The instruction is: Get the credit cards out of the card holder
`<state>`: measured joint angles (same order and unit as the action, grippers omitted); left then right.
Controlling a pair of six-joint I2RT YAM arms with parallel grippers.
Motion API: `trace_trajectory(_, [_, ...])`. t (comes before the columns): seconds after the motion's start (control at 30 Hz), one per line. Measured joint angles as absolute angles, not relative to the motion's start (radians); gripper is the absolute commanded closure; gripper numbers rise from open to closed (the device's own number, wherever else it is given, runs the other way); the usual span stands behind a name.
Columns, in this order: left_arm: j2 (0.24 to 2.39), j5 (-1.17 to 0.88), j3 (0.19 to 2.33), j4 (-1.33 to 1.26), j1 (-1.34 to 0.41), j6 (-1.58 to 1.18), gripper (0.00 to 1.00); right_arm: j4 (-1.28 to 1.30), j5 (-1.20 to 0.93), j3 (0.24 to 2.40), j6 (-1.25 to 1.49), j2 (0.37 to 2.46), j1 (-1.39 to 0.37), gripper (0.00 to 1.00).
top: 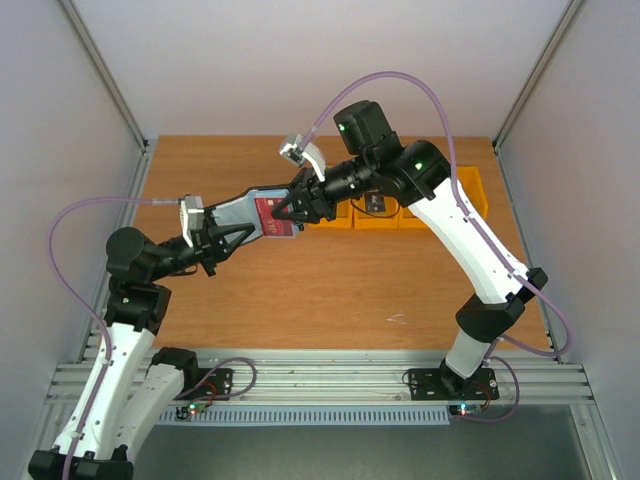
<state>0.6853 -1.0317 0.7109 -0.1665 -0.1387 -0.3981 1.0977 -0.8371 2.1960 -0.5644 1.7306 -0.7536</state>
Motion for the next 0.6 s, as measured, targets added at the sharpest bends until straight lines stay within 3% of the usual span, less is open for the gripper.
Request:
trace_trajectory(0.13, [0.659,-1.001,0.678,-0.178,-0.139,-0.469,1.0,1.079,-0.801,2.149,-0.54,1.717,-0.773,0.36])
trace_trajectory(0.3, [0.658,-0.994,0.667,-0.198,-0.139,-0.541,1.0,1.056,-0.77,2.024,-0.528,1.649,-0.772,0.33])
trace_trajectory(0.4, [0.66,-0.999,0.667,-0.221,-0.139,-0.57,1.0,1.055,-0.767,2.003,-0.529,1.615,-0.765,0.43])
trace_trajectory(0.53, [0.663,-1.014,0.669,-0.237,-0.139,-0.592,1.0,1.042,-0.799,1.98,-0.525,1.582,-0.747,0.7])
trace_trajectory(0.6, [0.668,-1.023,0.672,-0.237,-0.139,-0.596,1.0,1.034,-0.828,1.98,-0.516,1.582,-0.734,0.76])
